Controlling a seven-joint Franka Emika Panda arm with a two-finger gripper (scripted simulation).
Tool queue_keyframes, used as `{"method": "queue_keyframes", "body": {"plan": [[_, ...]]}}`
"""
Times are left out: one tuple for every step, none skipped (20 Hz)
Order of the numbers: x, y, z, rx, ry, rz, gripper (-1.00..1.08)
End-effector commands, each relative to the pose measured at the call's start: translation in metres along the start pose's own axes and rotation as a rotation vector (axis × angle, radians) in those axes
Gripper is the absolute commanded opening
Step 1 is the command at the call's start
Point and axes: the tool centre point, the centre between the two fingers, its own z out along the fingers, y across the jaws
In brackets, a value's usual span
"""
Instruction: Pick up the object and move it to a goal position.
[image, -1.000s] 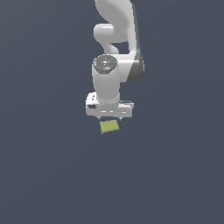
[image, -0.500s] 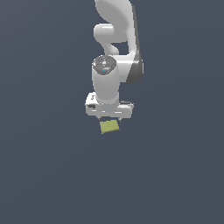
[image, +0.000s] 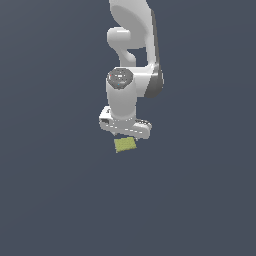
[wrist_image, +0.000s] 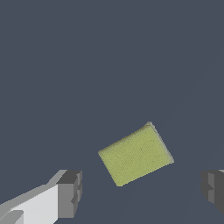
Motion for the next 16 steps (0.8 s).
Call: {"method": "queue_keyframes", "body": {"plan": [[-0.002,0.000,0.006,0.001,0.001,0.060,1.00],[-0.003,0.000,0.008,0.001,0.002,0.087,1.00],[-0.003,0.000,0.011,0.001,0.003,0.116,1.00],[-0.004,0.001,0.013,0.002,0.004,0.144,1.00],[-0.005,0.001,0.016,0.002,0.005,0.172,1.00],[-0.006,0.001,0.018,0.002,0.006,0.201,1.00],[-0.007,0.001,0.020,0.002,0.007,0.229,1.00],[-0.008,0.002,0.023,0.002,0.008,0.258,1.00],[-0.009,0.002,0.025,0.002,0.009,0.286,1.00],[-0.009,0.002,0.028,0.003,0.010,0.315,1.00],[-0.010,0.003,0.030,0.003,0.011,0.343,1.00],[-0.011,0.003,0.032,0.003,0.012,0.372,1.00],[-0.012,0.003,0.035,0.003,0.013,0.400,1.00],[-0.013,0.004,0.037,0.003,0.014,0.429,1.00],[-0.014,0.004,0.039,0.002,0.016,0.457,1.00],[-0.015,0.005,0.042,0.002,0.017,0.486,1.00]]}}
